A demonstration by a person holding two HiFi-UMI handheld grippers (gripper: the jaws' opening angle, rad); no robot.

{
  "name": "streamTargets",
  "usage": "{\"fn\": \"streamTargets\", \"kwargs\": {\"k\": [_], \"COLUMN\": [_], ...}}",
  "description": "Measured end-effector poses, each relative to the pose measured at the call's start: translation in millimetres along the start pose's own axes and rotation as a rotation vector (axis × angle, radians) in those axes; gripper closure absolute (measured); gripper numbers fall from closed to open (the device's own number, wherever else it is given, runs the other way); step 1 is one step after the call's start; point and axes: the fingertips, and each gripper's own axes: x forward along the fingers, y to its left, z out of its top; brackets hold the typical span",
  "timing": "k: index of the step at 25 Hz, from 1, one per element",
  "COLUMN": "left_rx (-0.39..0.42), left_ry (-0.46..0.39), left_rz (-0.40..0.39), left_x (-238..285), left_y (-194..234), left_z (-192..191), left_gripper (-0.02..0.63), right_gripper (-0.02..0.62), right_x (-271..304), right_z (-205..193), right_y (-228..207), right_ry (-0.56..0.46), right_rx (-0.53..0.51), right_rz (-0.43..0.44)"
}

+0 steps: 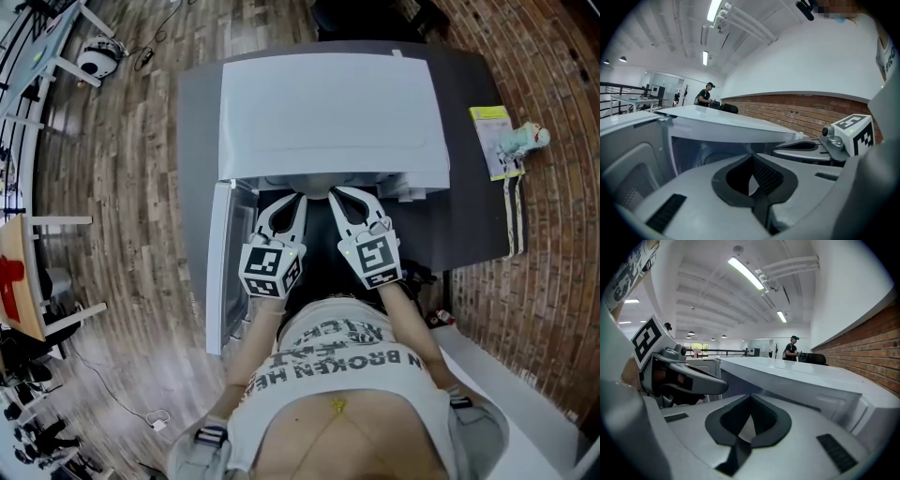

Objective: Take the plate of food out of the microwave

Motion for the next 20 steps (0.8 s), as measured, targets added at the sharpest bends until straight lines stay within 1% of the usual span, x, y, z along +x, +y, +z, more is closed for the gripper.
{"fn": "streamTargets", "kwargs": {"k": [4,14,20], "left_rx": [0.000,-0.040,-0.060], "left_ry": [0.023,0.107,0.154], "left_rz": [0.010,0.019,0.030], "left_x": [6.4,28.4,37.4], "left_y": [7.6,24.1,34.9], "left_z": [-11.8,-45.4,-62.0], "left_gripper": [0.600,0.600,0.600], "right_gripper": [0.588,0.588,0.588], "right_x": [9.5,30.1,41.5], "right_z": [-15.9,-61.5,-81.2], "right_y": [-1.7,-12.9,-16.0], "right_ry": [0.034,0.137,0.189], "right_rx": [0.016,0.063,0.076], "right_rz": [0.008,0.010,0.013]}}
